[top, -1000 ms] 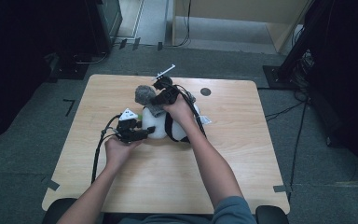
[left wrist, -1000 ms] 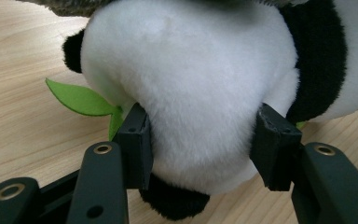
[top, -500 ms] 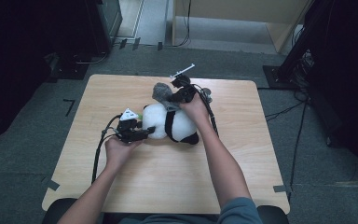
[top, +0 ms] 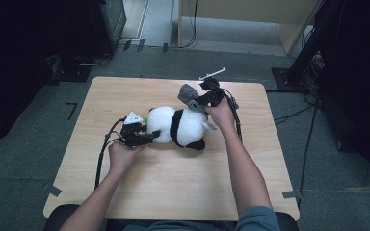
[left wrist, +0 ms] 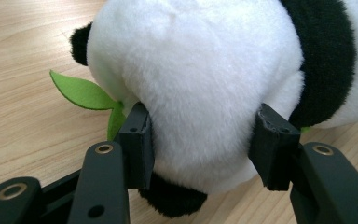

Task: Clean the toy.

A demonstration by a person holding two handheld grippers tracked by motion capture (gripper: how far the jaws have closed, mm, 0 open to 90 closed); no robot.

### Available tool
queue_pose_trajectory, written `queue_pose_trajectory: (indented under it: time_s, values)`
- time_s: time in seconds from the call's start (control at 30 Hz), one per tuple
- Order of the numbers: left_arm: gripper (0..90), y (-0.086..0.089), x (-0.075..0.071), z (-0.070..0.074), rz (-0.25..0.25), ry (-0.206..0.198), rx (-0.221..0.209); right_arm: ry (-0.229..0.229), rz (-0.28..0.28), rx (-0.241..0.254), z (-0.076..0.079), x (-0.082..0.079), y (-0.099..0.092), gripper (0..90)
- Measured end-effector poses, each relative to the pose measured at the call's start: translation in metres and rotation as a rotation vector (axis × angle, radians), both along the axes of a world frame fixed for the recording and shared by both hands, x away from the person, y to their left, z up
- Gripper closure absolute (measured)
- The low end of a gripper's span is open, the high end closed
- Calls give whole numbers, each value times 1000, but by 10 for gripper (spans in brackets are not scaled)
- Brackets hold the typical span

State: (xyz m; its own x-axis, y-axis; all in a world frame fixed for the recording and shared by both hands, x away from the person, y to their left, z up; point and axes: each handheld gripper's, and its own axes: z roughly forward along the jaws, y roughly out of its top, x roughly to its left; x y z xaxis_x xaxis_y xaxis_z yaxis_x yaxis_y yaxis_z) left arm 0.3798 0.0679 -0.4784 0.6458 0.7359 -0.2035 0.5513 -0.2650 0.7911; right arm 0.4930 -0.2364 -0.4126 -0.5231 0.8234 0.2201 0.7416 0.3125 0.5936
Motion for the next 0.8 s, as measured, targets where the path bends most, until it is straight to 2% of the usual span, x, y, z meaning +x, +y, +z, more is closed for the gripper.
queue_pose_trajectory:
  time_s: [0.07, 0.17, 0.27, 0.4, 0.43, 0.63, 0.8]
  values:
    - [480, 0, 0, 0, 0, 0, 0, 17, -15, -2, -3, 0, -7, 789]
    - [480, 0, 0, 0, 1, 0, -1, 19, -26, 2, -9, -2, -15, 789]
    - [480, 0, 0, 0, 2, -1, -2, 26, -38, 0, -14, -2, -20, 790]
    - [481, 0, 0, 0, 2, -1, -1, 55, -56, -29, -22, -2, -25, 790]
    - [481, 0, 0, 0, 2, -1, -2, 51, -58, -35, -24, -3, -27, 791]
    - [482, 0, 0, 0, 4, -2, -4, 74, -82, -34, -37, -6, -36, 791]
    - [483, 0, 0, 0, 0, -7, -5, 61, -95, -33, -43, -8, -40, 791]
